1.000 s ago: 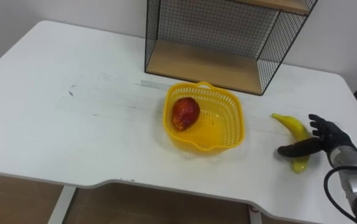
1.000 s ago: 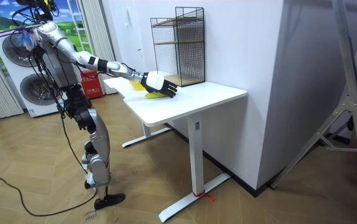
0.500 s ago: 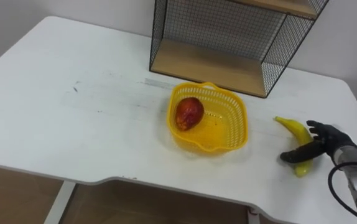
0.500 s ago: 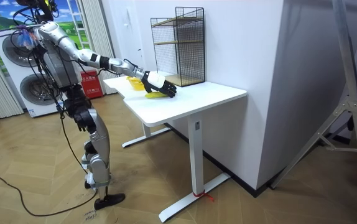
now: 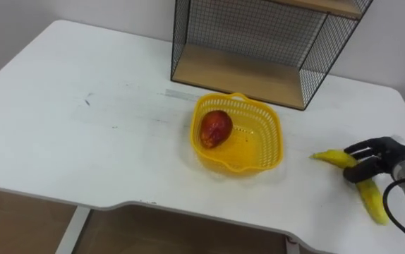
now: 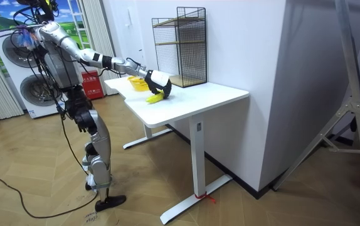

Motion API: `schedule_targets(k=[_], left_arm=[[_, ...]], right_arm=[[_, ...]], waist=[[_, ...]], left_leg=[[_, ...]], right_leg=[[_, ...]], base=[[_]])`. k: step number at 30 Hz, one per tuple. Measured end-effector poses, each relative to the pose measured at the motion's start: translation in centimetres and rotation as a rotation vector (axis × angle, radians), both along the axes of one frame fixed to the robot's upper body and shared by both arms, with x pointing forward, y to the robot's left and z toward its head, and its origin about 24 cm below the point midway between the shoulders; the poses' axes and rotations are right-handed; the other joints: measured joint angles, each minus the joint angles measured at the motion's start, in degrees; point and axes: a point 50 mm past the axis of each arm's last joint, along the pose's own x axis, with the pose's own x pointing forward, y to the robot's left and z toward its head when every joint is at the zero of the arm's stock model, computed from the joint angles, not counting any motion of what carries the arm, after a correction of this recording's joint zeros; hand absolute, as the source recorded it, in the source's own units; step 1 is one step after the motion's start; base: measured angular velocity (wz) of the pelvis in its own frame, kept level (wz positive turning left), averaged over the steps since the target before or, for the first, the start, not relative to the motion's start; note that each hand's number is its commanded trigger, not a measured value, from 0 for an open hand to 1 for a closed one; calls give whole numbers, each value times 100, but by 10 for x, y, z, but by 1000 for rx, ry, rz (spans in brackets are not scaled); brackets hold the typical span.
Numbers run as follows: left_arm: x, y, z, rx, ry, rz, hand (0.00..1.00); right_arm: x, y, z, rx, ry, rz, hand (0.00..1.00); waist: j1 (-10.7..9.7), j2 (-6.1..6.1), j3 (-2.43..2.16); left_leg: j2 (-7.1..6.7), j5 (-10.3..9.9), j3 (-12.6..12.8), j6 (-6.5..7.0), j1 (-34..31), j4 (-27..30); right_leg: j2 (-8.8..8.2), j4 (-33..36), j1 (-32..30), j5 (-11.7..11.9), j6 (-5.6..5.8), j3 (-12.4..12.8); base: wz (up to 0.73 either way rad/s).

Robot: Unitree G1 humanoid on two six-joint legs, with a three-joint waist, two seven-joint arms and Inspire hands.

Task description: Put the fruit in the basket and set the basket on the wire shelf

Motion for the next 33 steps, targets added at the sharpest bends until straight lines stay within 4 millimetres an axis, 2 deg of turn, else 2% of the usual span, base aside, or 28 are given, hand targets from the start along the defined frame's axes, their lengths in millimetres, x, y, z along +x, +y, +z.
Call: schedule_targets(k=[16, 25, 27, 28, 30, 33], left_arm=[[12, 1, 1, -3, -29, -7, 0], [17, 0, 1, 4, -43, -21, 0], [20, 0, 1, 7, -59, -29, 0], [21, 0, 1, 10, -63, -30, 0], [23, 0, 1, 17, -70, -32, 0], [31, -1, 1, 16, -93, -30, 0]], right_arm=[[1, 2, 1, 14, 20, 29, 100], [6, 4, 7, 6, -10, 45, 100], [10, 6, 13, -2, -39, 60, 100], [12, 7, 15, -5, -52, 67, 100], [22, 14, 28, -22, -113, 103, 100], [36, 27, 53, -51, -233, 167, 100]], waist=[[7, -23, -1], [-16, 7, 8], [-16, 45, 32], [-8, 55, 30], [-9, 90, 40], [14, 75, 33]], left_leg=[[0, 0, 2, 0, -1, 9], [-4, 0, 5, 0, 2, -9], [-7, 4, 27, -3, 0, -30], [-6, 6, 48, -5, -5, -40], [-4, 7, 77, -6, -12, -46], [-4, 9, 111, -4, -80, -38]], right_leg=[[-1, 10, -3, 2, -4, 20], [-2, 24, -1, 6, -10, 32], [1, 26, -25, 6, -10, 73], [5, 33, -51, 6, -10, 107], [17, 57, -103, 6, -10, 178], [26, 116, -265, 6, -10, 274]], base=[[0], [0], [-6], [-16], [-16], [-15]])
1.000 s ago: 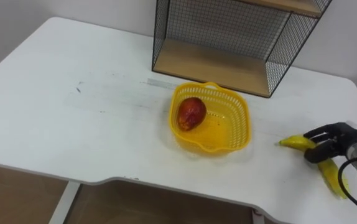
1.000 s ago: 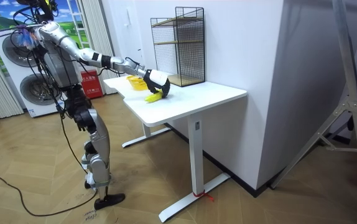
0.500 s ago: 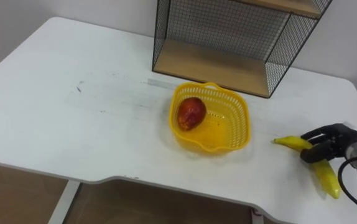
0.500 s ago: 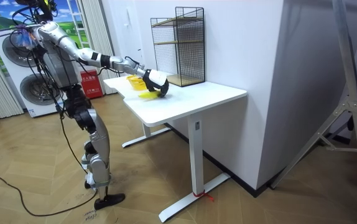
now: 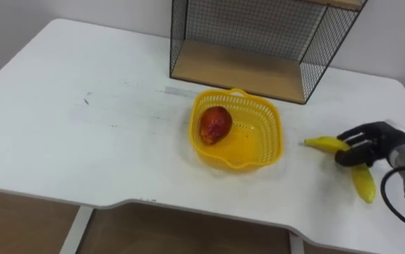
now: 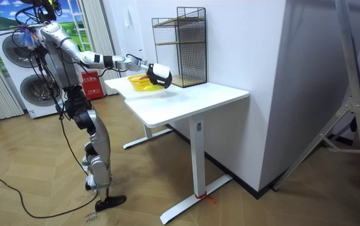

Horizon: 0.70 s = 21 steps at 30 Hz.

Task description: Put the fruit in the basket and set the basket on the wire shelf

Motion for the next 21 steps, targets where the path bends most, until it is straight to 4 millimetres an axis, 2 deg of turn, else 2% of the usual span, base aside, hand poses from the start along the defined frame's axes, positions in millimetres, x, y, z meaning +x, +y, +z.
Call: schedule_targets(k=[3, 9, 15, 21], left_arm=[[4, -1, 0, -10, -22, 25, 0], [8, -2, 0, -18, -62, 49, 0], [8, -5, 0, -4, -67, 52, 0], [4, -4, -1, 28, -56, 50, 0]], right_arm=[[9, 17, 20, -42, -91, 79, 100], [13, 44, 60, -95, -292, 176, 100], [11, 72, 90, -132, -429, 290, 100], [6, 88, 110, -147, -519, 355, 100]], waist=[[-6, -27, -17], [-10, -55, -34], [-22, -74, -42], [-14, -70, -39]], left_leg=[[0, 0, 11, 0, -9, 18], [2, 0, 8, 0, 66, -10], [4, 0, 8, 0, 68, -9], [7, 0, -10, 0, 53, -42]], right_leg=[[6, -3, -21, 0, 0, 53], [10, -4, 3, 0, 0, 83], [11, 5, 24, 12, -16, 69], [14, 16, 28, 25, -28, 48]], base=[[-9], [-4], [0], [0]])
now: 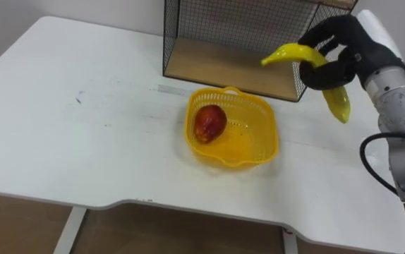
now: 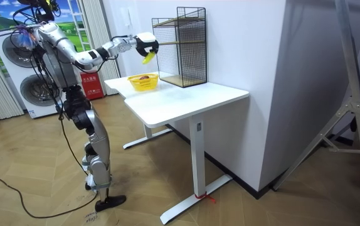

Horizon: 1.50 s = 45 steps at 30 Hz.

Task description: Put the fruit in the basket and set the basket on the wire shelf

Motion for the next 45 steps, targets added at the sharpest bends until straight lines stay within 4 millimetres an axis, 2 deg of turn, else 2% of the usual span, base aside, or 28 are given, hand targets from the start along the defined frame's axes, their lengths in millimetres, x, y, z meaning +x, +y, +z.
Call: schedule_targets(k=[4, 13, 18, 23, 29, 35, 39, 40, 41, 42, 45], left_arm=[[-2, -1, 0, 2, 6, -3, 0], [1, -3, -1, -1, -9, -29, 0], [4, -2, 0, -6, -23, -37, 0], [4, -1, 0, -19, -23, -42, 0], [5, -2, 0, -3, -18, -57, 0], [6, -4, 0, 6, -13, -74, 0], [6, -5, -1, 10, -13, -73, 0], [6, -5, -1, 10, -13, -75, 0], [6, -6, -1, 10, -12, -79, 0], [6, -6, -1, 10, -13, -80, 0], [7, -6, -1, 11, -13, -82, 0]], right_arm=[[-1, 3, 3, 3, -13, 14, 100], [-20, 39, 23, -58, -89, 165, 100], [-24, 56, 20, -91, -58, 251, 100], [-24, 62, 16, -184, -29, 255, 100], [-26, 70, 5, -218, 42, 279, 100], [-28, 75, -8, -183, 117, 303, 100], [-28, 77, -9, -177, 125, 310, 100], [-28, 77, -9, -177, 125, 310, 87], [-28, 77, -9, -177, 126, 310, 53], [-28, 77, -9, -177, 127, 311, 0], [-28, 77, -10, -179, 138, 317, 0]], waist=[[11, -4, -3], [75, -13, 6], [187, -44, 21], [251, -54, 29], [309, -46, 33], [333, -10, 57], [346, 21, 78], [338, 23, 80], [340, 25, 81], [340, 25, 81], [340, 24, 80]], left_leg=[[0, 0, -6, 0, 1, -18], [2, 2, 29, 2, 13, -55], [3, 2, 2, 3, -3, -44], [4, 1, -51, 1, -62, -36], [3, 1, -61, 1, -68, -37], [3, 1, -70, 1, -67, -33], [4, 1, -70, 1, -68, -42], [4, 1, -72, 1, -68, -42], [3, 1, -72, 1, -68, -37], [3, 1, -72, 1, -68, -35], [4, 1, -73, 1, -67, -13]], right_leg=[[3, -7, 0, 0, 0, -4], [11, -24, -36, -1, 2, 30], [10, -30, -31, -1, 2, 23], [9, -35, -40, 0, 2, -17], [9, -34, -41, 0, 1, -23], [10, -41, -40, 0, 2, -32], [10, -43, -40, 0, 2, -39], [10, -43, -40, 0, 1, -39], [10, -43, -40, 0, 2, -39], [10, -43, -40, 0, 2, -39], [10, -43, -41, 0, 2, -39]], base=[[0], [-2], [2], [5], [0], [0], [0], [0], [0], [0], [0]])
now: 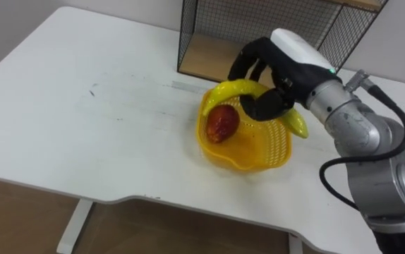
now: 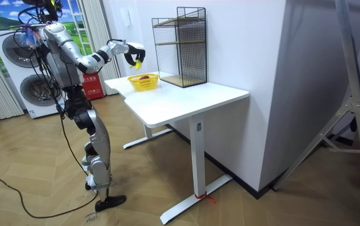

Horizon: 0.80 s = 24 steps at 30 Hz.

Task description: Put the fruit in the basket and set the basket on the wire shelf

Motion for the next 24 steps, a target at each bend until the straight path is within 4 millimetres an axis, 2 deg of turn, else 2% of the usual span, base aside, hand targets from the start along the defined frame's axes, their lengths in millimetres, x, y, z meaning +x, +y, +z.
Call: schedule_targets(k=[12, 24], left_arm=[[-1, 0, 0, -4, 2, 1, 0], [0, 0, 0, -28, -1, 5, 0]], right_arm=[[-4, -3, -13, -1, 50, -13, 0], [-4, -4, -12, 10, 45, -17, 0]], waist=[[-23, -4, -3], [-94, -4, -4]], left_leg=[[-2, 1, -21, 0, -3, 16], [-3, 1, -37, 0, -20, -9]], right_leg=[[-2, 3, 7, 0, 0, -5], [-1, 9, 6, 0, 0, -18]], base=[[0], [0]])
